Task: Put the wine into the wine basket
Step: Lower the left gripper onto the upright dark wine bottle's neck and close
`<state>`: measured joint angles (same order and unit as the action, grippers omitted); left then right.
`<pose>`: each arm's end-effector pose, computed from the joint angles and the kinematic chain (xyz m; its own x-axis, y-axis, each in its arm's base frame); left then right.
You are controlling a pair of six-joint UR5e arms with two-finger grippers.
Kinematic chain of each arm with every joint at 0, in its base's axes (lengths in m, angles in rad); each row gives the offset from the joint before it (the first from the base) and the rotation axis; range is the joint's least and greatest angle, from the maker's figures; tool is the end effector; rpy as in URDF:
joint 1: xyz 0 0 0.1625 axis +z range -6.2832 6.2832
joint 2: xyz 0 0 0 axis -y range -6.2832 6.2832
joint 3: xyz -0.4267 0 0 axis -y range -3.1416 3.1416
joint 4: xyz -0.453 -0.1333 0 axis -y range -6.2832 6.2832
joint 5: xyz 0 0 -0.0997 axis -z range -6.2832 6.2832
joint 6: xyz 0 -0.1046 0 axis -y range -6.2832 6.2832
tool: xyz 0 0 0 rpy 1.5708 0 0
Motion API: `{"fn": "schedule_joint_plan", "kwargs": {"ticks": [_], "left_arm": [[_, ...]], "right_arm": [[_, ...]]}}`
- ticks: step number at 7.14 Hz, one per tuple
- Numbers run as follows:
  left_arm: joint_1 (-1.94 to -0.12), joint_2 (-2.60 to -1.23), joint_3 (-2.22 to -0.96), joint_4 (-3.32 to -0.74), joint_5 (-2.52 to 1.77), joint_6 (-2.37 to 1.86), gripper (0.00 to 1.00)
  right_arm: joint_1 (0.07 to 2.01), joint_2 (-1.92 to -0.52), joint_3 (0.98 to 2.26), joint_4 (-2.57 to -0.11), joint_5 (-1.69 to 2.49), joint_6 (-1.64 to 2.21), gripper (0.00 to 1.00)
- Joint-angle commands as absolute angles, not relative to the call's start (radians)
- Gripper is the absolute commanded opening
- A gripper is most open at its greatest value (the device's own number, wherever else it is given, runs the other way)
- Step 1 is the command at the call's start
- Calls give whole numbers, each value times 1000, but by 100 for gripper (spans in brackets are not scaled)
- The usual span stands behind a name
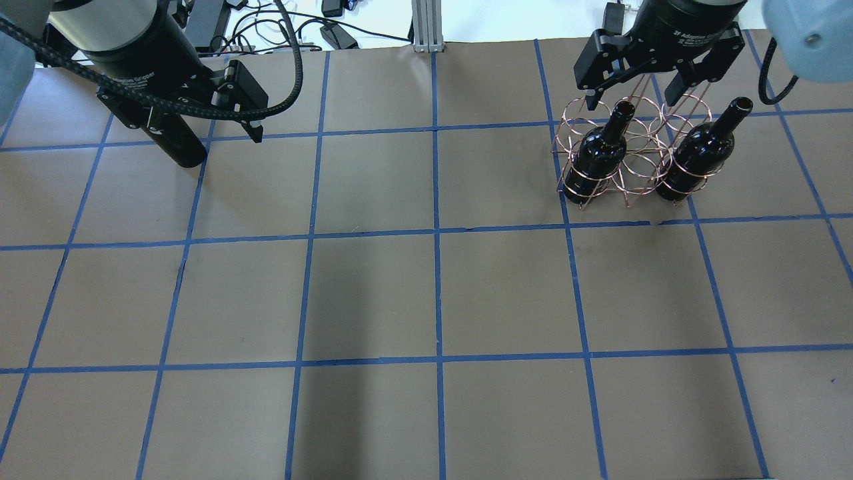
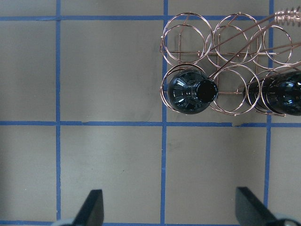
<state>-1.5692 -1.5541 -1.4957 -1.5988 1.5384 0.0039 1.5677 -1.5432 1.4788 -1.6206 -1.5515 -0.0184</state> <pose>-0.1358 -0.5503 0.5327 -0.9995 0.0044 0.0321 0.0023 0.9980 -0.0639 0.1335 -0.5752 0.5257 -0.9997 -0.0174 -0.0171 -0.0153 0.9933 -0.1143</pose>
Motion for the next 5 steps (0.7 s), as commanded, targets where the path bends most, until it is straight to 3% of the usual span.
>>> {"fn": "schedule_joint_plan", "kwargs": {"ticks": [1, 5], "left_arm": [[-1568, -1552, -1496, -1601, 1540, 8, 100], [-1548, -1565, -1494, -1601, 1539, 20, 100]], "right_arm": [[1568, -1543, 1479, -1620, -1551, -18, 100], [1568, -1543, 1479, -1620, -1549, -18, 100]]}}
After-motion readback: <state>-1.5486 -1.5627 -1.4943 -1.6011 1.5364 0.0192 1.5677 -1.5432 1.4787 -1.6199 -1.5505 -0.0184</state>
